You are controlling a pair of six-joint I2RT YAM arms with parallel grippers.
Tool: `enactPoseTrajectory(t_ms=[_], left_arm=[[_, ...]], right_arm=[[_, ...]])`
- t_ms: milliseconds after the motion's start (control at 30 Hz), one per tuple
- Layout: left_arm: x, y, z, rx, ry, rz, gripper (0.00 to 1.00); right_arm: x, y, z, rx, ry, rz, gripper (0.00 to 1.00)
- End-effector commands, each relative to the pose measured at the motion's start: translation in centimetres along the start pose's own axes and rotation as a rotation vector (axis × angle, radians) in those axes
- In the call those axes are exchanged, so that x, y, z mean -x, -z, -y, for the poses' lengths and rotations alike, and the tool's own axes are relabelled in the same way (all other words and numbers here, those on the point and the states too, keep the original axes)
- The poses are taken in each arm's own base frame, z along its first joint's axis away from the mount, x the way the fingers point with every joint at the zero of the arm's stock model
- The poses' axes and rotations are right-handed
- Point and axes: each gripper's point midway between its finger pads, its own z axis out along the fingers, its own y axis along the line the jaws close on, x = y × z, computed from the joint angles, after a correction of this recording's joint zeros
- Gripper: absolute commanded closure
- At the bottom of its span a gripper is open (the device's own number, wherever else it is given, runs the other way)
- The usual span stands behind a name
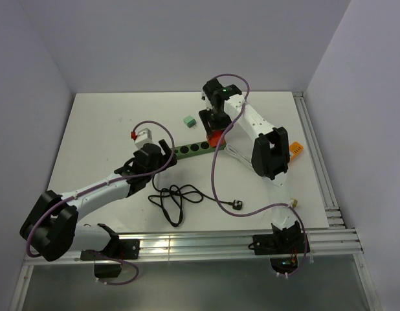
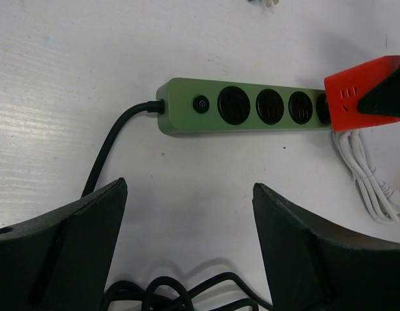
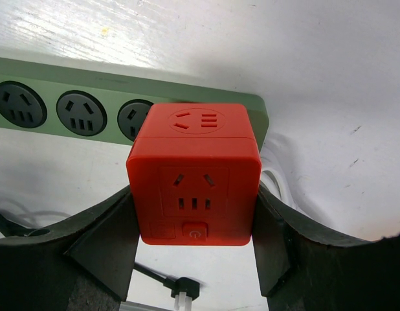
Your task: Insert the plug
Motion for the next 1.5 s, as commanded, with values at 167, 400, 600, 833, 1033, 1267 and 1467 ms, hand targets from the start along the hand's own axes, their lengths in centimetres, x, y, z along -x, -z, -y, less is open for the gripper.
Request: enactPoseTrajectory(t_ms=[167,400,600,833,1033,1267,1467], left_arm=[[0.7,0.3,0.9,-0.047,0.045,0.023,0.16],[0.6,0.1,0.4,-0.03,0.043,0.024,0.16],[0.2,-0.1,-0.2,-0.002,0.056,0.019,0.15],[0.1,-0.7,-1.5,0.099,0.086,0.022,0.14],[-0.6,-1.2,-2.2,0.144,0.091,-0.009,0.14],[-0.9,-1.1,-2.5,0.141,0.083,-0.012,0.18],[-0.7,-0.4,-2.6,0.119,0.088,0.004,0.18]], right_arm=[[-0.7,-2.0,-0.1,-0.025,0.012,-0.029,1.0],[-2.4,-2.3,1.6,-0.122,-0.022,-0.067,1.0],[-3.3,-2.6,0.8,-0.085,-0.101,-0.082,1.0],[-3.9,-3.1,-0.1,-0.082,-0.221,-0.11,1.0],[-4.2,-3.2,-0.2,-0.112,-0.309,-0.115,1.0],[-4.3,-5.6,0.1,-0.15,-0.333,-0.136,1.0],[-8.1,-8.4,0.9,-0.202,-0.34,-0.209,1.0]])
